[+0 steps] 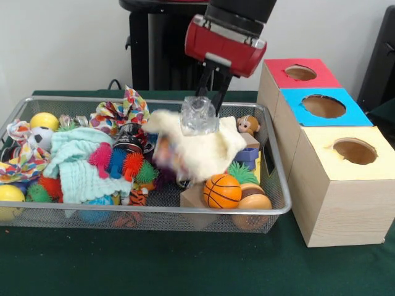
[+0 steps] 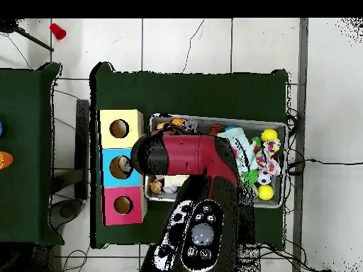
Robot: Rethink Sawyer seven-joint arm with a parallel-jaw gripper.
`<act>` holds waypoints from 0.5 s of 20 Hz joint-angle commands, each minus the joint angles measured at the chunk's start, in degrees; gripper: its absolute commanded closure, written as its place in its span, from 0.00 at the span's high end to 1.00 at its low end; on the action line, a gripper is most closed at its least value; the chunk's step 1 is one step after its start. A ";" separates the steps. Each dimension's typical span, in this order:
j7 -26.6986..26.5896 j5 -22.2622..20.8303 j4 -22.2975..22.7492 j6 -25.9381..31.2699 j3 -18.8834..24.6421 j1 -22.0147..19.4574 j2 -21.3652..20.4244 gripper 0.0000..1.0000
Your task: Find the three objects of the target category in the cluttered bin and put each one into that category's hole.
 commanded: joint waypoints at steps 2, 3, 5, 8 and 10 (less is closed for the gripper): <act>4.76 -0.26 4.04 4.47 -0.05 -0.46 -3.94 0.00; 4.82 -0.25 4.05 4.75 -0.12 -0.31 -4.11 0.00; 4.90 -0.41 3.62 4.92 -0.37 0.08 -4.25 0.00; 5.15 0.00 3.86 6.68 -0.70 0.75 -5.13 0.00; 6.52 0.98 5.11 7.72 -0.75 1.50 -5.53 0.00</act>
